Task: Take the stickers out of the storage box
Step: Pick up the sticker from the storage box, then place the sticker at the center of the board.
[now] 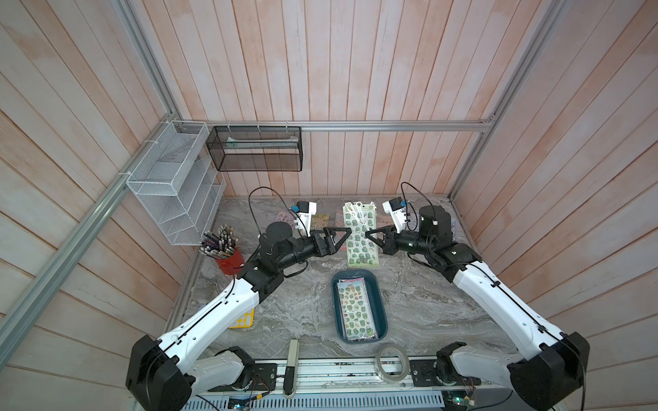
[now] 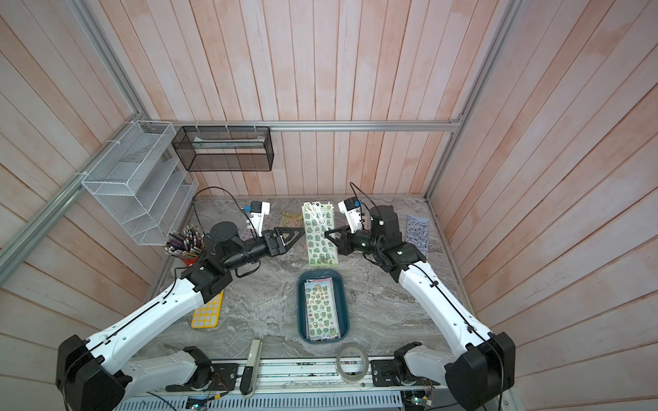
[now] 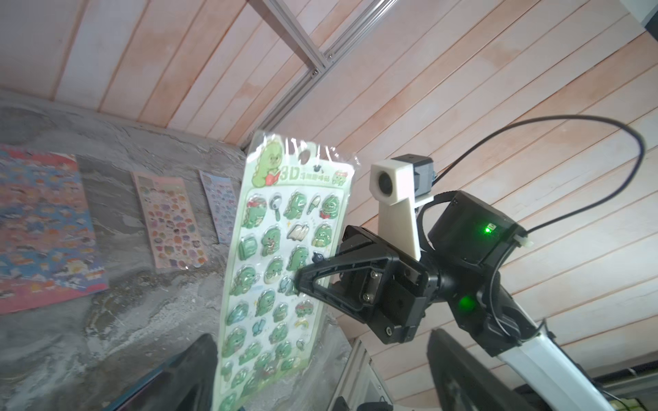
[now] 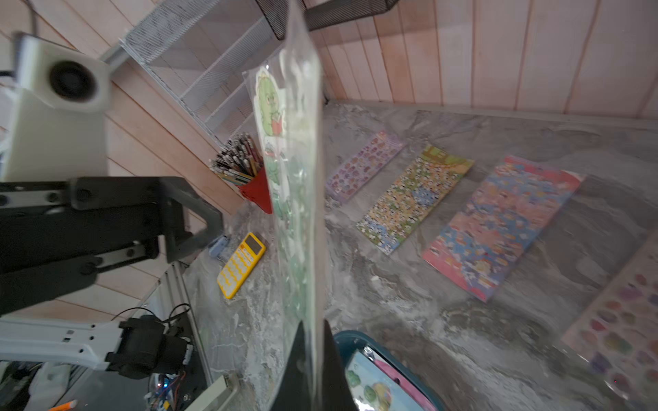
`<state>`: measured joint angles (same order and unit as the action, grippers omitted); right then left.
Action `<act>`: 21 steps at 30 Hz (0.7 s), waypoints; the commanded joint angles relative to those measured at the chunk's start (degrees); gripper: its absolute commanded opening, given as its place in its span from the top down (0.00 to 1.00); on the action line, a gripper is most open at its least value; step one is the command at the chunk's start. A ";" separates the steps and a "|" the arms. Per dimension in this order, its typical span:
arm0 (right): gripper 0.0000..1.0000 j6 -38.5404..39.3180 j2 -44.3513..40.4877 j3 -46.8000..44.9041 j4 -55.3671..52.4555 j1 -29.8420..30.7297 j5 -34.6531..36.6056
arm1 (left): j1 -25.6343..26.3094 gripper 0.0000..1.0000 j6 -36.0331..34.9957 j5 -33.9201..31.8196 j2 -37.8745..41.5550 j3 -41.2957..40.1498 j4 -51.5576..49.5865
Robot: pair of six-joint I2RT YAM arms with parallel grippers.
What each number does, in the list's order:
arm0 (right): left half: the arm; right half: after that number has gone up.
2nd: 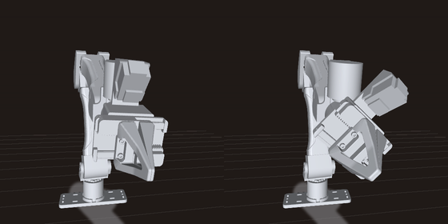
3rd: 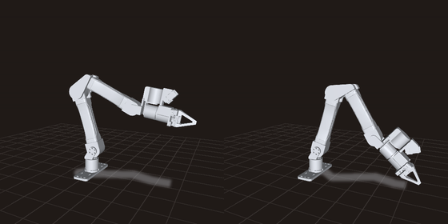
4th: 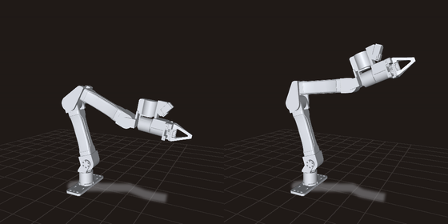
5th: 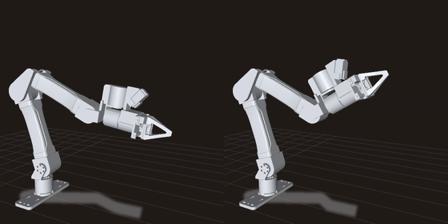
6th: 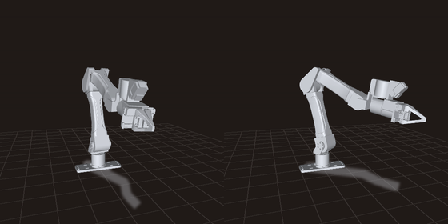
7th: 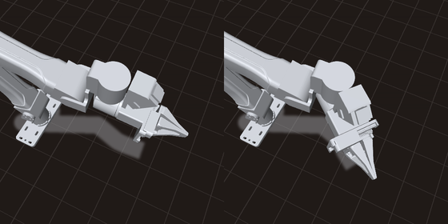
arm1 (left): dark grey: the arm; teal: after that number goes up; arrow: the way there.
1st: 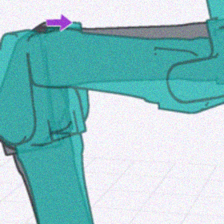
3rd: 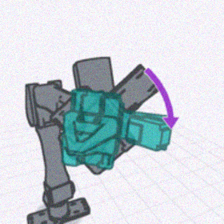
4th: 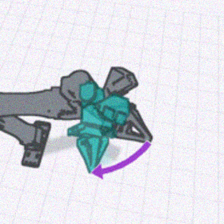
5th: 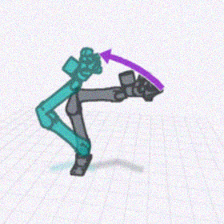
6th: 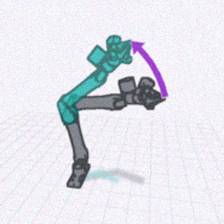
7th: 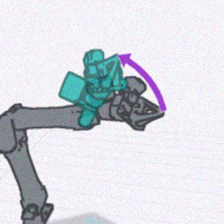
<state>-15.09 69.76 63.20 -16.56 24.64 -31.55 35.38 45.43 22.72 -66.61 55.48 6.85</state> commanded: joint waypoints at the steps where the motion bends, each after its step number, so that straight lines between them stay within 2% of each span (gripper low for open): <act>1: 1.00 4.81 0.94 1.58 -14.88 -0.09 13.57 | -0.11 0.04 -2.98 -6.11 1.73 -1.75 -4.01; 6: 1.00 4.98 4.36 4.23 -23.72 -0.11 29.58 | -1.00 0.02 -0.95 -9.55 5.75 -7.93 -0.68; 10: 1.00 4.47 6.73 4.41 -26.85 -0.30 39.11 | -3.10 0.00 -0.34 -9.86 8.82 -11.41 0.80; 21: 1.00 2.96 13.02 2.54 -30.77 -7.22 50.00 | -4.44 0.02 -2.08 -5.15 7.90 -11.78 -0.79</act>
<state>-11.97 81.38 66.15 -43.79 18.52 12.53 31.14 44.58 15.70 -58.43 44.12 5.87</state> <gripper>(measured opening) 0.048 0.984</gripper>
